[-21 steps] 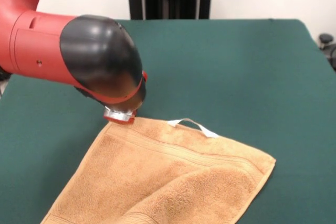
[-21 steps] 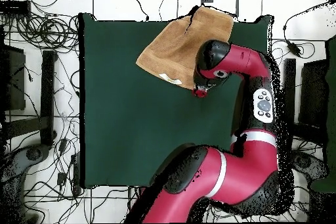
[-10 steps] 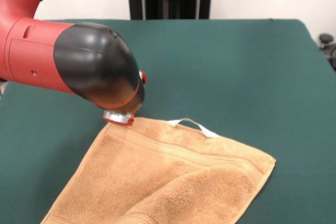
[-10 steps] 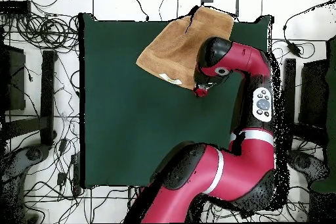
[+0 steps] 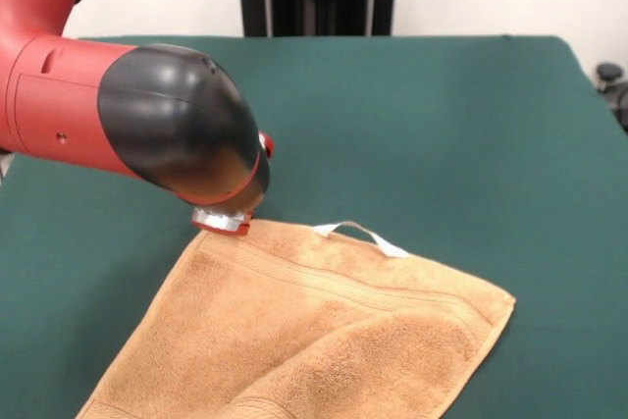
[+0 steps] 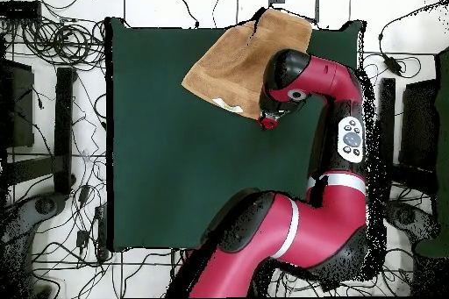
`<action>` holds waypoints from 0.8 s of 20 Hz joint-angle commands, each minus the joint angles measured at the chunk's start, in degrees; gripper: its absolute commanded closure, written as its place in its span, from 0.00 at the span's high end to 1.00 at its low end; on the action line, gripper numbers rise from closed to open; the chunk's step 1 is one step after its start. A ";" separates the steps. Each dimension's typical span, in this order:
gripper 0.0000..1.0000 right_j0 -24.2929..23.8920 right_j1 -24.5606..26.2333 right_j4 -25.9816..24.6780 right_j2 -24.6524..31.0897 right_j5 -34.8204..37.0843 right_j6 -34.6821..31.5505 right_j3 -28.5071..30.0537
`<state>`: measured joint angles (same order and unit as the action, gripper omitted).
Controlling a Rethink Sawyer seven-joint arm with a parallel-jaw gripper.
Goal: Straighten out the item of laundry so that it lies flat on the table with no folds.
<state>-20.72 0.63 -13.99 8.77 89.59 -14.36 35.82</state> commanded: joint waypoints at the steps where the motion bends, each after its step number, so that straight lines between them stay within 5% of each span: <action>1: 1.00 -0.43 13.02 -4.59 5.66 -29.90 -4.82 0.48; 16: 1.00 -2.65 12.75 0.21 8.97 -31.56 -2.41 2.90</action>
<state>-22.52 1.44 -10.85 9.43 90.18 -14.36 35.56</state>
